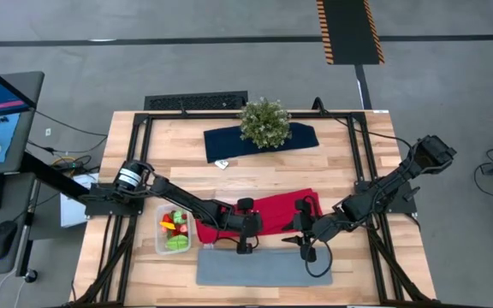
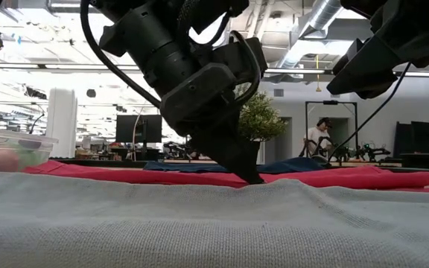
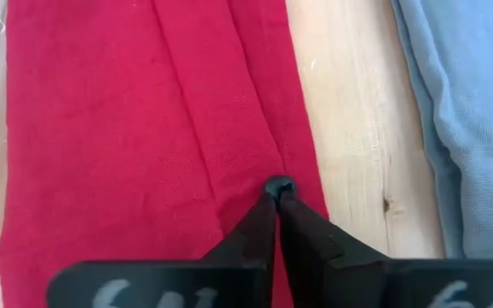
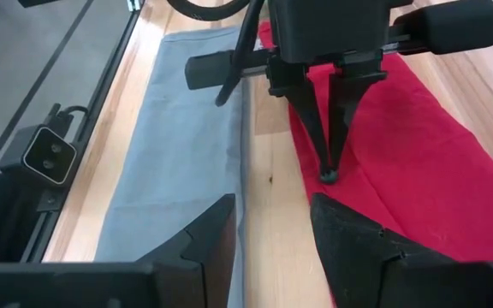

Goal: Pick and placing Produce into tupperware

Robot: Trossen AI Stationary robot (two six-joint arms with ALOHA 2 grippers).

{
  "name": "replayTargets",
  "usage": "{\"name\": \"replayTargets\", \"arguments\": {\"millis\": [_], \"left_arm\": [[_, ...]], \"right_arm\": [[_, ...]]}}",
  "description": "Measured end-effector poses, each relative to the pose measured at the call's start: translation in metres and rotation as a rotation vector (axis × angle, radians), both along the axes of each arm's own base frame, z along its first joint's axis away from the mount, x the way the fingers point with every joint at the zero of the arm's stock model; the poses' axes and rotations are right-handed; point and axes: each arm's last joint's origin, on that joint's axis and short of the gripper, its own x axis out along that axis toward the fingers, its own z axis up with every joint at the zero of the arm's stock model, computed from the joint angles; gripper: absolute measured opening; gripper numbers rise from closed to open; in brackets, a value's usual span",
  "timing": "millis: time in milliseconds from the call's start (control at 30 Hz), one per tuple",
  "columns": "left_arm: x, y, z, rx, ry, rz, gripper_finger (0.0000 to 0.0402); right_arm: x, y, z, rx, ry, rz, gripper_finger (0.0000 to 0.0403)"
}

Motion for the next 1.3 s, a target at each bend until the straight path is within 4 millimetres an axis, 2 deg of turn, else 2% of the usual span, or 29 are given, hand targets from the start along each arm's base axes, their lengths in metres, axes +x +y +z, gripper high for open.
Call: {"name": "replayTargets", "arguments": {"millis": [433, 800, 1033, 1167, 1300], "left_arm": [[-0.001, -0.003, 0.001, 0.038, 0.014, -0.028, 0.0], [0.004, -0.019, 0.02, 0.107, 0.006, -0.062, 0.0], [0.005, -0.01, 0.02, 0.114, 0.021, 0.029, 0.0003], [0.007, -0.007, 0.02, 0.093, 0.014, 0.025, 0.0035], [0.008, -0.01, 0.02, 0.071, 0.006, 0.008, 0.0097]], "right_arm": [[0.0, 0.0, 0.0, -0.001, 0.0, 0.0, 0.0176], [0.0, 0.0, 0.0, 0.0, 0.0, 0.0, 0.0176], [0.0, 0.0, 0.0, 0.004, 0.001, -0.003, 0.0176], [0.0, 0.0, 0.0, 0.005, 0.0, -0.003, 0.0176], [0.0, 0.0, 0.0, 0.005, 0.0, -0.003, 0.0176]]}}
